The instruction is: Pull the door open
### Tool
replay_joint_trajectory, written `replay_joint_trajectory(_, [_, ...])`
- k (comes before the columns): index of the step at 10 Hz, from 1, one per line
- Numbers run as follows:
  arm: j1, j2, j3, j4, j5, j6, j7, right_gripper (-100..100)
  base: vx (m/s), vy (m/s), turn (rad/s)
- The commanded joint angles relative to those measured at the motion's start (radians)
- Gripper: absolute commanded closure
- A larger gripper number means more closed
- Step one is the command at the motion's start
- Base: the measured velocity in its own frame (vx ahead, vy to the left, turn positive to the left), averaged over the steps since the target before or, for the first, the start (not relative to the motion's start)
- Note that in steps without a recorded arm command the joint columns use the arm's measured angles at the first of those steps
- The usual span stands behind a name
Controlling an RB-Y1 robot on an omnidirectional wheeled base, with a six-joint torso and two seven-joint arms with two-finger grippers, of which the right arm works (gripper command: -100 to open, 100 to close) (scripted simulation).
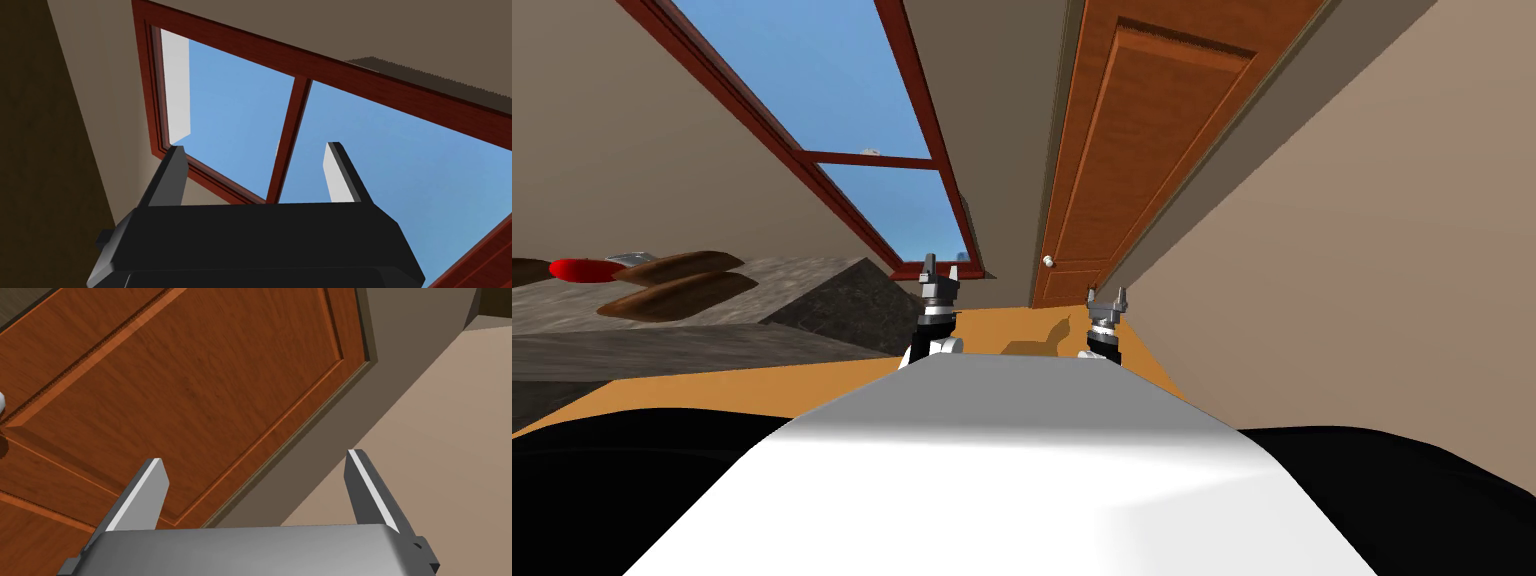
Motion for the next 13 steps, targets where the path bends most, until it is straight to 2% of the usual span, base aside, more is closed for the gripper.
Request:
replay_joint_trajectory(1, [-0.015, -0.006, 0.005, 0.048, -0.032, -0.015, -0.032, -100, 0.086, -0.050, 0.201])
replay_joint_trajectory(13, [-0.090, -0.045, 0.049, 0.352, -0.283, -0.098, -0.277, -100, 0.084, -0.051, 0.202])
